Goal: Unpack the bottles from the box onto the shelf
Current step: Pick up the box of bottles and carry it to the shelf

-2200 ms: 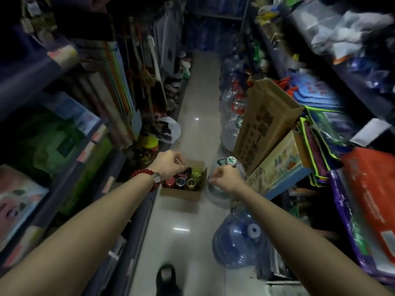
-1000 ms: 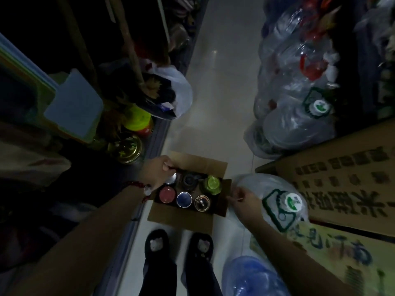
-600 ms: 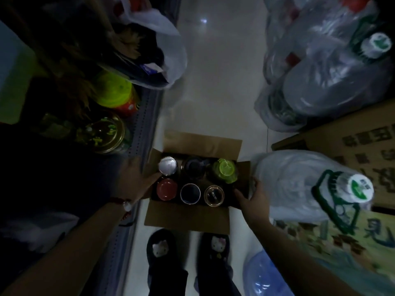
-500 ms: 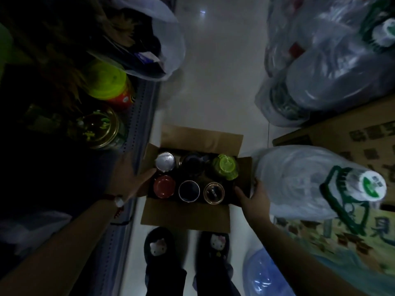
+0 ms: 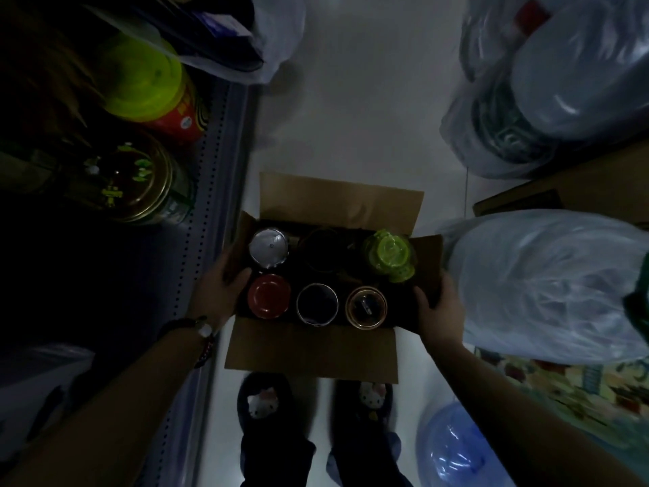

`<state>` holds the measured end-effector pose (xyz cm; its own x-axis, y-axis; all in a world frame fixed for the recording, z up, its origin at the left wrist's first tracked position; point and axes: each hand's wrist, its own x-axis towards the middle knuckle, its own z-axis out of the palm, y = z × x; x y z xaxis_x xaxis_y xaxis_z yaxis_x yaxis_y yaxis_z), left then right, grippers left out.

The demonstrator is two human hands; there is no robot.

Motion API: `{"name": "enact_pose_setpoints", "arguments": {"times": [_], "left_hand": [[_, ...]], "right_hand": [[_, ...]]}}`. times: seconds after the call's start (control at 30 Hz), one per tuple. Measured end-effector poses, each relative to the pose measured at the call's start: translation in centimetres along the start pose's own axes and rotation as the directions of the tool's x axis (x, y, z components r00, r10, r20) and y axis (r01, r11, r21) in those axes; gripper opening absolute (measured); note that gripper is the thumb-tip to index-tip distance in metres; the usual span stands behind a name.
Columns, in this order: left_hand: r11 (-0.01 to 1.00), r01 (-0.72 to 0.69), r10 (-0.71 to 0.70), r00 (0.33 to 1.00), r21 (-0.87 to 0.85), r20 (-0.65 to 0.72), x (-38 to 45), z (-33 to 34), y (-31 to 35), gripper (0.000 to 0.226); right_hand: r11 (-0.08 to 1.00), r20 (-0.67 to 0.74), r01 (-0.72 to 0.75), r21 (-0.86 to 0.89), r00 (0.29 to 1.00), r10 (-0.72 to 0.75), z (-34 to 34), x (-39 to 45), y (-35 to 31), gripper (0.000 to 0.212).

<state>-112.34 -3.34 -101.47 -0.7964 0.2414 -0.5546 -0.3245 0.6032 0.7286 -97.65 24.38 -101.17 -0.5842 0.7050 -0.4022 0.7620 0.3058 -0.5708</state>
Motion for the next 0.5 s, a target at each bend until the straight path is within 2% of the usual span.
{"name": "enact_pose_setpoints", "arguments": {"times": [0.1, 0.37, 0.5], "left_hand": [[0.995, 0.085, -0.081, 0.994, 0.051, -0.078, 0.2, -0.3, -0.3, 0.039], [0.979, 0.196, -0.183, 0.97, 0.064, -0.161, -2.0, 0.1, 1.7, 0.038], [0.959, 0.238, -0.201, 0.954, 0.156, -0.222, -4.5, -0.9, 3.6, 0.04]], "right_hand": [[0.999, -0.01, 0.01, -0.045, 1.0, -0.01, 0.2, 0.2, 0.3, 0.038], [0.998, 0.021, -0.01, -0.057, 1.0, 0.011, -1.2, -0.7, -1.5, 0.038], [0.996, 0.062, -0.022, -0.09, 0.998, 0.028, -3.5, -2.0, -3.0, 0.038]]}}
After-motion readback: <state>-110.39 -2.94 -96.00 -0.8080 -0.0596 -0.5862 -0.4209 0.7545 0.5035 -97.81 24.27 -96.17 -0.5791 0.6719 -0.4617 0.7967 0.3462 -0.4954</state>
